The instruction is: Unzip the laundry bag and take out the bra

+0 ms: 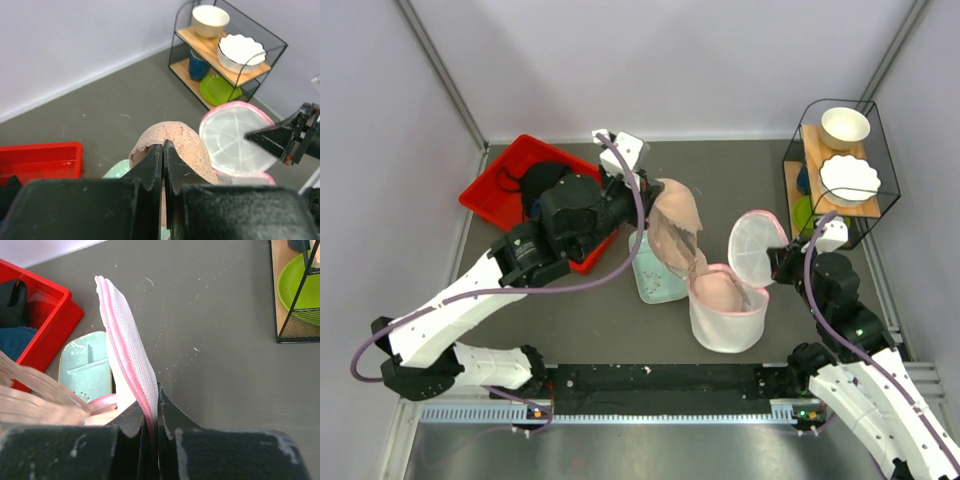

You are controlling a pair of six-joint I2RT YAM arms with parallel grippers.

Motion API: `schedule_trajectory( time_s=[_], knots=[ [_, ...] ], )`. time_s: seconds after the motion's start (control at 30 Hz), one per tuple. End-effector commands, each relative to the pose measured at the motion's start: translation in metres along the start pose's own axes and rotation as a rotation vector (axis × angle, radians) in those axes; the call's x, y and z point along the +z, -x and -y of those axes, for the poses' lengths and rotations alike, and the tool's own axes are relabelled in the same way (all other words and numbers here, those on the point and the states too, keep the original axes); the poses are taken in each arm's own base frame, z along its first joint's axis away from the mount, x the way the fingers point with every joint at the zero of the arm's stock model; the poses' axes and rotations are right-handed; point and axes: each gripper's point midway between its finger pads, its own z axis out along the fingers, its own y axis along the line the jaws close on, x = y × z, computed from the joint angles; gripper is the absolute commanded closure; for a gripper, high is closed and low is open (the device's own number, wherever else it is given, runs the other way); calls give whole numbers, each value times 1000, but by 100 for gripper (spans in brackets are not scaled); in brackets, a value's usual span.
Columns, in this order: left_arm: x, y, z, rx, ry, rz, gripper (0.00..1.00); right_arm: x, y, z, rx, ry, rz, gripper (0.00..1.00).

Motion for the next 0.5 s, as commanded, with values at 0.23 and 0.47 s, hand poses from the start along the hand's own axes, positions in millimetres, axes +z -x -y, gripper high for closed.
schedule_trajectory(
  time_s=[0.23,0.47],
  knots=[
    [-55,125,-51,20,224,377,100,-5,25,-11,36,32,63,100],
    [-85,168,-96,106,486,471,100,-6,27,-13,34,37,66,100]
  ],
)
